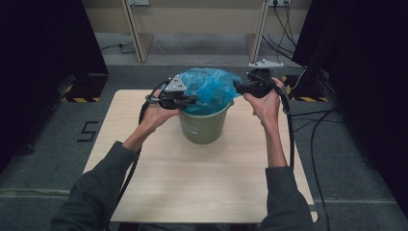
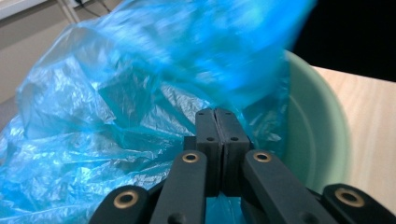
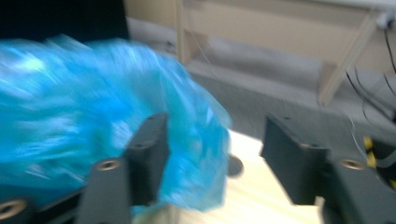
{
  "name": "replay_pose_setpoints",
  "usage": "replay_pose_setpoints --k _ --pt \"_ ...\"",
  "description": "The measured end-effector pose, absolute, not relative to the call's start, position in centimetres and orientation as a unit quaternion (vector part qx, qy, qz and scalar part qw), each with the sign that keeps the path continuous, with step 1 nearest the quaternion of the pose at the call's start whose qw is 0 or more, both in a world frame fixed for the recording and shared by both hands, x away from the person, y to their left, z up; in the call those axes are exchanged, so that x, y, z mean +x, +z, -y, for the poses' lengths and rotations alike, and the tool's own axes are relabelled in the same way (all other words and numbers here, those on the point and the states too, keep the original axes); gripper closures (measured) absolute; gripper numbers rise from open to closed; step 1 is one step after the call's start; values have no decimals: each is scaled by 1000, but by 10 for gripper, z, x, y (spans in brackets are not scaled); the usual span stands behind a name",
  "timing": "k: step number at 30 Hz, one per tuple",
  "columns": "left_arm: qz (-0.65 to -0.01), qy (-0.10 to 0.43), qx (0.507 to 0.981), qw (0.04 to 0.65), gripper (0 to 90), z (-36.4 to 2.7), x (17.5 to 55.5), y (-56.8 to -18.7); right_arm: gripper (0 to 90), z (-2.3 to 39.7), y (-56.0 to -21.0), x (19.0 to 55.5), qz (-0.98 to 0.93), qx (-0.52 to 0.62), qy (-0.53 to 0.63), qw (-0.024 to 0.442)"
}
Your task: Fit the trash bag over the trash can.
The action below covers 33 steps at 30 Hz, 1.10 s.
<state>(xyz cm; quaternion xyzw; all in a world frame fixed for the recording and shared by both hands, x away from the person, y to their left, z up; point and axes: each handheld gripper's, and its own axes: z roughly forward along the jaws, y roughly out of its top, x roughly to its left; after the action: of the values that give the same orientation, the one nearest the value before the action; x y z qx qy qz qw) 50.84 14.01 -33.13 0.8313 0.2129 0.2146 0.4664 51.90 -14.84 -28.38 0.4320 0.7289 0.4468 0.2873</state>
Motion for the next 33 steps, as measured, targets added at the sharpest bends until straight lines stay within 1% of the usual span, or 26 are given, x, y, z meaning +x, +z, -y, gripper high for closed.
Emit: replay_pose_setpoints --k 5,7,9,11,13,14,17,20,24,28,33 --pt "-192 217 832 472 886 -143 496 -329 268 126 -260 508 -733 391 477 287" --pt "-182 218 834 473 885 -144 491 -329 253 116 -256 509 -737 382 474 292" --pt "-176 218 834 475 883 -145 487 -331 228 106 -254 514 -745 372 474 285" --pt "-172 216 834 477 883 -146 484 -332 242 95 -253 520 -756 361 470 279" --pt "-167 215 834 480 882 -148 481 -333 321 86 -256 529 -771 351 462 261" --pt "-166 215 834 481 880 -150 480 -334 437 82 -259 535 -775 355 454 258" --pt "-162 217 832 485 880 -156 476 -337 711 84 -268 549 -789 362 424 259" --pt "-164 215 830 488 880 -163 474 -340 844 97 -273 558 -780 384 414 269" --pt "-164 217 825 495 880 -174 468 -342 892 118 -278 558 -777 400 397 281" --pt "-159 220 823 499 878 -180 460 -343 895 141 -284 548 -773 410 394 282" --pt "-148 216 827 498 846 -178 452 -343 895 156 -301 533 -784 403 389 268"
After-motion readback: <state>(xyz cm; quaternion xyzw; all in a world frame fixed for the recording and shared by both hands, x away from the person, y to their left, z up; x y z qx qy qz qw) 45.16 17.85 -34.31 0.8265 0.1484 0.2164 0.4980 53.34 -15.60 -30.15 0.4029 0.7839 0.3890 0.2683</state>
